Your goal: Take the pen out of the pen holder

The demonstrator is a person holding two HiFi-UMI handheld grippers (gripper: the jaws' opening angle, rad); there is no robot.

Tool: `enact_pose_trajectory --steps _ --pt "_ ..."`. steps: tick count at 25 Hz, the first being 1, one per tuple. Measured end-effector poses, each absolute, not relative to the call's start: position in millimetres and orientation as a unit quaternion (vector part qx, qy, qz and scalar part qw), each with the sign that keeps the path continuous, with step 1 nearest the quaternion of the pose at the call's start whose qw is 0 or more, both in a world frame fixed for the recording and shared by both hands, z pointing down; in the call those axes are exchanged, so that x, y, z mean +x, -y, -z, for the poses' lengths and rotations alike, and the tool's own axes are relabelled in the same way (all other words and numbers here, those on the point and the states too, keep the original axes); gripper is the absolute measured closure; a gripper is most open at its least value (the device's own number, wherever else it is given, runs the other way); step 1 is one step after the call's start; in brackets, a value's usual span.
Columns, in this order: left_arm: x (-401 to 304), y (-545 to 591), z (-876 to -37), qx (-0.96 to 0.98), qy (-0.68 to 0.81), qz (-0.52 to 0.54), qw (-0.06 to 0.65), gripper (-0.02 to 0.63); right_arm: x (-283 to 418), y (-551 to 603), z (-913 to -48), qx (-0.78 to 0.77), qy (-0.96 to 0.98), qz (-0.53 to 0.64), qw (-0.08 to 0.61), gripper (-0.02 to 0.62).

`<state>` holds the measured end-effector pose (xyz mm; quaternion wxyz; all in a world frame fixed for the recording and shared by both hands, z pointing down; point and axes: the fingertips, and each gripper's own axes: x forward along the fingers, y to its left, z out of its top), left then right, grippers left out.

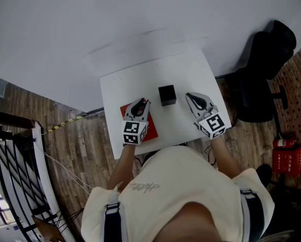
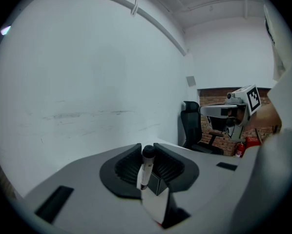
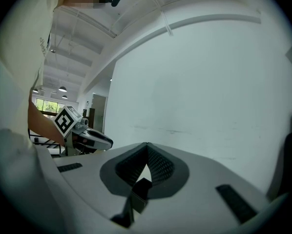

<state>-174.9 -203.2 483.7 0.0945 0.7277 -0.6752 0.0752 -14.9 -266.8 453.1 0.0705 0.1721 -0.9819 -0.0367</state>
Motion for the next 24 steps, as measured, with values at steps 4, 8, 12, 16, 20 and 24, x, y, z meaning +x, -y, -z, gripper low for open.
enact_pose_trajectory --steps 4,8,12,16,20,24 --pt "-172.0 203.0 -481.5 0.730 0.674 -0.074 0.091 0.517 -12.1 264.9 -452.1 0.171 0.982 0.035 0.069 0.588" --pt "-170.0 202.0 -478.5 0.731 0.673 -0.074 0.089 0.517 -11.0 261.8 -451.4 0.169 0.983 0.033 0.069 0.588" --pt "-169.4 200.6 -479.5 0.731 0.673 -0.076 0.089 0.517 -11.3 259.1 -452.5 0.166 0.983 0.033 0.068 0.588" --pt "-169.6 200.8 -480.3 0.730 0.672 -0.077 0.091 0.517 -10.0 260.8 -452.3 0.169 0.983 0.026 0.065 0.588" --pt "-168.7 199.3 -480.9 0.731 0.672 -0.076 0.092 0.517 -7.0 264.0 -450.2 0.173 0.984 0.002 0.047 0.588" --pt "-169.1 199.7 -480.9 0.729 0.674 -0.074 0.092 0.517 -4.9 267.9 -449.1 0.176 0.983 -0.001 0.049 0.588"
